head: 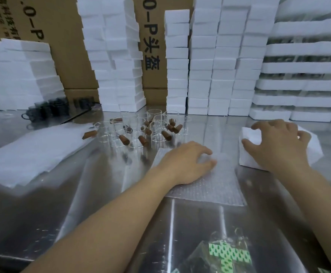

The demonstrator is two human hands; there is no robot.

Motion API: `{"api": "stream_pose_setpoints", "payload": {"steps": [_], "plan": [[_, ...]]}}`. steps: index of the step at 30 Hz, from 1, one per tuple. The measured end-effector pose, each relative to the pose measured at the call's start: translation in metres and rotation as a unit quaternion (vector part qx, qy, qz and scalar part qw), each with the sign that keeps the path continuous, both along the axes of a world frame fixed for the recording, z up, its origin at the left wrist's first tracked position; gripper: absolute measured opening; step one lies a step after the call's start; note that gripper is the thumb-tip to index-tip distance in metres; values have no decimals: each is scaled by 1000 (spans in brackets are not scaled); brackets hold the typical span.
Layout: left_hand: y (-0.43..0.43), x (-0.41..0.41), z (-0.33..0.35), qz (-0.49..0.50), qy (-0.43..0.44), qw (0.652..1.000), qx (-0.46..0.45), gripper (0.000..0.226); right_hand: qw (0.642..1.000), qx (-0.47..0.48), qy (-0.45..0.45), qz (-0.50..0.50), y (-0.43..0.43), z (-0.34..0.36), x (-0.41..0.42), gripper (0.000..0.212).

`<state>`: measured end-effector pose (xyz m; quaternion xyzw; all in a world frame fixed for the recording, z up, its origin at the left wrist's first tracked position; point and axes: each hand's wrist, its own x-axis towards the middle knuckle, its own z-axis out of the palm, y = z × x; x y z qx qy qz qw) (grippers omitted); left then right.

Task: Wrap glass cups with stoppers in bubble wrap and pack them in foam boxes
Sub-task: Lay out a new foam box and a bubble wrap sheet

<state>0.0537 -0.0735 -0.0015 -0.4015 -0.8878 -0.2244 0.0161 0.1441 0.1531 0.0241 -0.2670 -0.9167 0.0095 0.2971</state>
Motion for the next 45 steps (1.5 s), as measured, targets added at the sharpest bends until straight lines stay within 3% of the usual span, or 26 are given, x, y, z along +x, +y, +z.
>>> {"api": "stream_pose_setpoints", "payload": {"steps": [4, 7, 14, 17, 22, 29, 36, 40, 45], "plan": [[-13, -11, 0, 73, 27, 988, 136, 35, 999, 13, 9, 28, 0, -1, -1, 29], [-17, -22, 8, 153, -27, 959, 236, 29, 997, 7, 54, 53, 1, 1, -1, 20], [-22, -25, 2, 184, -71, 957, 215, 49, 992, -60, 93, 54, 10, 0, 5, 35], [-20, -30, 6, 212, -80, 952, 206, 37, 984, -51, 150, 87, 6, 6, 8, 36], [-21, -34, 8, 239, -100, 931, 259, 9, 943, -67, 226, 236, -16, 17, 12, 35], [-21, -33, 14, 269, -127, 883, 363, 18, 922, -112, 179, 324, -36, 16, 13, 49], [-24, -20, 23, 239, -248, 804, 484, 16, 982, -87, 49, 162, -21, 11, 14, 32], [-27, -11, 30, 205, -304, 769, 524, 10, 978, -81, 82, 177, -25, 12, 15, 19], [-26, -5, 36, 171, -298, 746, 570, 9, 963, -107, 93, 229, -35, 7, 9, 16]]}}
